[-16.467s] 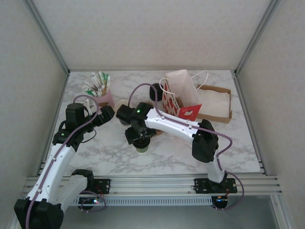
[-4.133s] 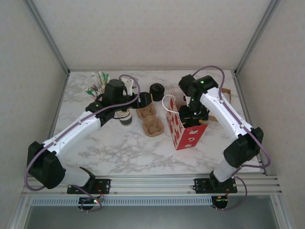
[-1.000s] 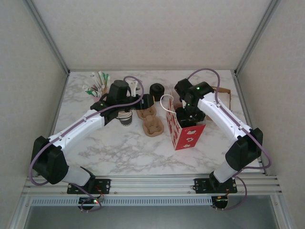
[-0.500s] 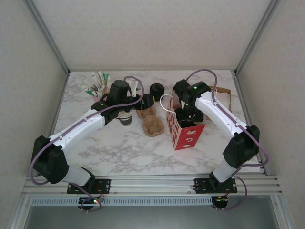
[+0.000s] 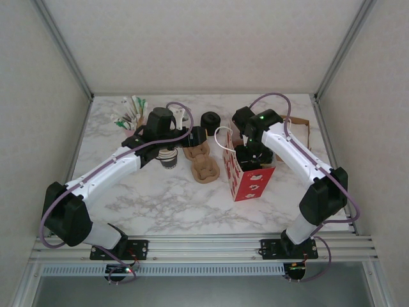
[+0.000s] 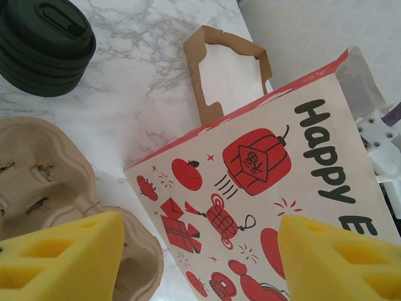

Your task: Pack the takeout coffee

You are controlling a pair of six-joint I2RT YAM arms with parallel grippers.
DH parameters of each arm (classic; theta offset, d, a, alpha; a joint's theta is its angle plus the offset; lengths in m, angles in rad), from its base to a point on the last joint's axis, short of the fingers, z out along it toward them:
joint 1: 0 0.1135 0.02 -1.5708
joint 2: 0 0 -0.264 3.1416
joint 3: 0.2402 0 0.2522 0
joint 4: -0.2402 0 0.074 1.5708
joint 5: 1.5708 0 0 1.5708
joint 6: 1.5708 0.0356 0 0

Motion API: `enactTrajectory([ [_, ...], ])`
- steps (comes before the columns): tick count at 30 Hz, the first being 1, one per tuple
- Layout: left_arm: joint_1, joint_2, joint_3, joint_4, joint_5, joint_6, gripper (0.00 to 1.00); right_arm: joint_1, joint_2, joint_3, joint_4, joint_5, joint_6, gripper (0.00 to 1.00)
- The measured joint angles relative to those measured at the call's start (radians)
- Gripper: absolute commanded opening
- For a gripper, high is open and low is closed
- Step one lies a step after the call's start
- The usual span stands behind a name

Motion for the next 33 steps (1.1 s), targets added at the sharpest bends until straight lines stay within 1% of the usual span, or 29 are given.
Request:
enactTrajectory([
  [33, -0.007, 0.000, 0.000, 0.000, 0.000, 0.000, 0.66, 0.000, 0.006, 0.000, 0.008, -0.019, 0.000, 0.71],
])
